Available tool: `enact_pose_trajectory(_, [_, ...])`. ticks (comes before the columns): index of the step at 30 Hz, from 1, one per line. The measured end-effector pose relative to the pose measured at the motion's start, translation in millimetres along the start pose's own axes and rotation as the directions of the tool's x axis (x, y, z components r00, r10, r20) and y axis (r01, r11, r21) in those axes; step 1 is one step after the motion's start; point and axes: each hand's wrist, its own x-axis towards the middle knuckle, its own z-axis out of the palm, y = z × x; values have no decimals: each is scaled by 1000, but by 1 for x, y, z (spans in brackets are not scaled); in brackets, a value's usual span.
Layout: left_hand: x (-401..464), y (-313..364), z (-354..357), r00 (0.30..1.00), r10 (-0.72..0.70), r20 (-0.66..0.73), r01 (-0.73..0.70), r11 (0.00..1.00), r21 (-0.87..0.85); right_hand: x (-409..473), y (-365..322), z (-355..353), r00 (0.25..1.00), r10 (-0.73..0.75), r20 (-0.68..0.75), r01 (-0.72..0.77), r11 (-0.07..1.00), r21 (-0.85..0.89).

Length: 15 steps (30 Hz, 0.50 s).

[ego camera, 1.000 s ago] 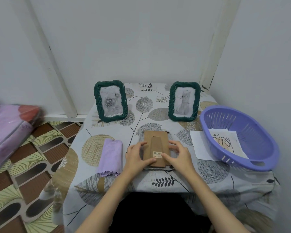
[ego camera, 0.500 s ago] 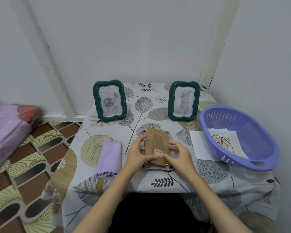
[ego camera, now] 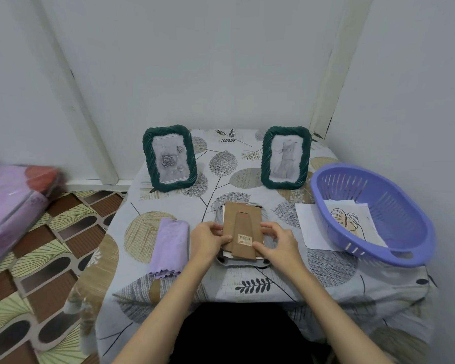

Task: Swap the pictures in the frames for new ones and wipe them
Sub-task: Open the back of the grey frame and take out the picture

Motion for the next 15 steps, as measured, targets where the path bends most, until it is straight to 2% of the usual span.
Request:
enact_pose_trajectory(5, [-6,5,2,997,66,-27,-63,995,71,-2,-2,0,1000,-16,-9,16,1000,-4])
enact_pose_trajectory(8, [-6,5,2,996,88,-23,-87,995,50,-4,-2,0,999,-29,-21,29,1000,-8])
enact_pose_trajectory(15, [3,4,-5,992,-96,82,103,991,-82,-5,-3,-3,1000,-6,-2,6,999,52])
